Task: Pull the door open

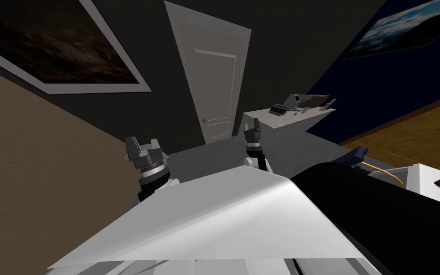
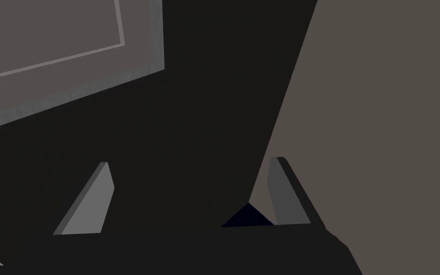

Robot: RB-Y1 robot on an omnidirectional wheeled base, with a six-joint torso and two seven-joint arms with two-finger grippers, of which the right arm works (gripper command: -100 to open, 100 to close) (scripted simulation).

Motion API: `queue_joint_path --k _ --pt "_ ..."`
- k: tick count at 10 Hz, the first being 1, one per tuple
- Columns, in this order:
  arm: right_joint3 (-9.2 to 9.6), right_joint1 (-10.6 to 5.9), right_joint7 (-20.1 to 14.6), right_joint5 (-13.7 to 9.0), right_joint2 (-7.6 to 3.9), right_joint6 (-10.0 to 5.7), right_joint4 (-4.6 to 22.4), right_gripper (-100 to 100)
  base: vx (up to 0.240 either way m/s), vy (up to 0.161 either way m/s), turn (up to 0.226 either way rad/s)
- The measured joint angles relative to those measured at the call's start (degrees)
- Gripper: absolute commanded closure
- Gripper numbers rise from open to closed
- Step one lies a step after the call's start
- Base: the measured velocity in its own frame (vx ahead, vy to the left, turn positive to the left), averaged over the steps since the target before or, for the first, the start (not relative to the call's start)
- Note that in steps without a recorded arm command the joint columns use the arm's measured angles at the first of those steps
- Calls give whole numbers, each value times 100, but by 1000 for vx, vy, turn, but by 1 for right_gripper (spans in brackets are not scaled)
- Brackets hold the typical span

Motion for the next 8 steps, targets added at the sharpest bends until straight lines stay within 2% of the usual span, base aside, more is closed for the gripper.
queue_joint_path --k 5,8 --pt "59 49 -385 -178 -75 -181 351 -100 177 55 89" --pt "114 100 -712 -324 -121 -324 628 -100 142 21 95"
